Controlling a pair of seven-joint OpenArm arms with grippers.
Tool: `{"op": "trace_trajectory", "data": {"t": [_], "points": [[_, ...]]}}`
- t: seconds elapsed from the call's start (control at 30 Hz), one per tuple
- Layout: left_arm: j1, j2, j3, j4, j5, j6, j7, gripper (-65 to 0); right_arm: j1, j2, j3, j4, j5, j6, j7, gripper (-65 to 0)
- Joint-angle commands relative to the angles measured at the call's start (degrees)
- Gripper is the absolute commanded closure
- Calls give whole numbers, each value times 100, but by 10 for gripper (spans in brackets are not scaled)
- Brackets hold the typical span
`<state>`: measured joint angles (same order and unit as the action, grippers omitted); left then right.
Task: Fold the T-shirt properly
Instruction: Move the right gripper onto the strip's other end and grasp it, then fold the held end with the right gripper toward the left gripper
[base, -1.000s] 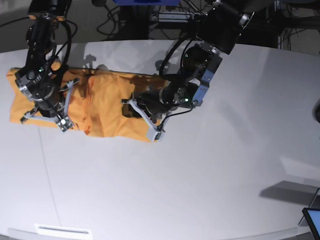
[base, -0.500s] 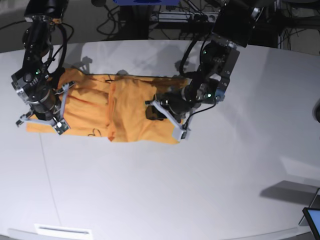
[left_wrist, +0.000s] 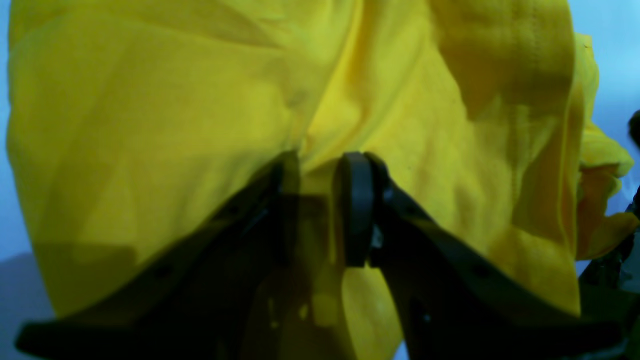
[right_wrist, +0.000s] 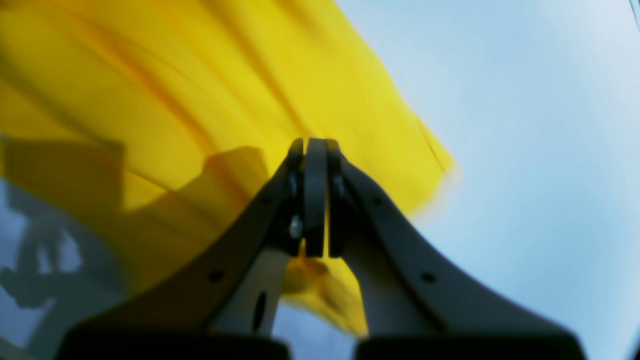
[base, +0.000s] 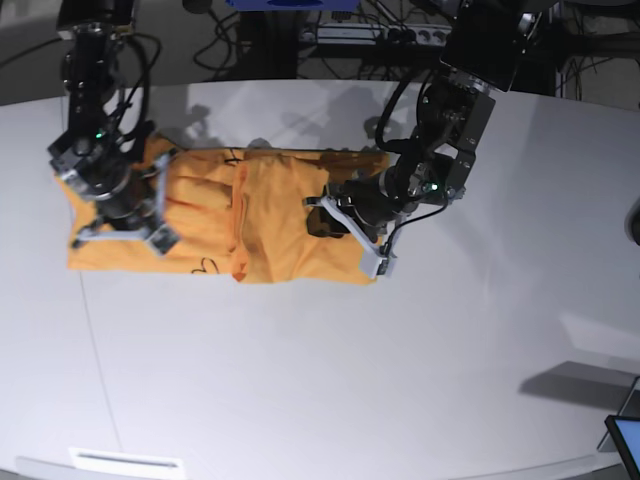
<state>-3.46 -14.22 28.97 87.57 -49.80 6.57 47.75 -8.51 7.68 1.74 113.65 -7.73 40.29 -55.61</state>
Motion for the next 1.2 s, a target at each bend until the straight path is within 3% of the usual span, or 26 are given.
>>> {"op": "trace_trajectory", "data": {"t": [0.0, 0.13, 0.4, 0.53, 1.17], "points": [[122, -183, -18, -120, 589, 464, 540, -171, 29, 36, -117, 112, -49, -29, 89, 0], [113, -183, -27, -146, 589, 464, 540, -171, -59, 1, -591, 183, -49, -29, 282, 0], [70, -174, -27, -172, 589, 464, 540, -171, 91, 1, -723, 183, -41, -29, 370, 0], [70, -165, -27, -172, 589, 464, 540, -171, 258, 45, -1259, 192, -41, -29, 441, 0], [-18, -121, -18, -489, 589, 464, 540, -173, 812, 1, -2525, 192, -49, -29, 221, -1]]}}
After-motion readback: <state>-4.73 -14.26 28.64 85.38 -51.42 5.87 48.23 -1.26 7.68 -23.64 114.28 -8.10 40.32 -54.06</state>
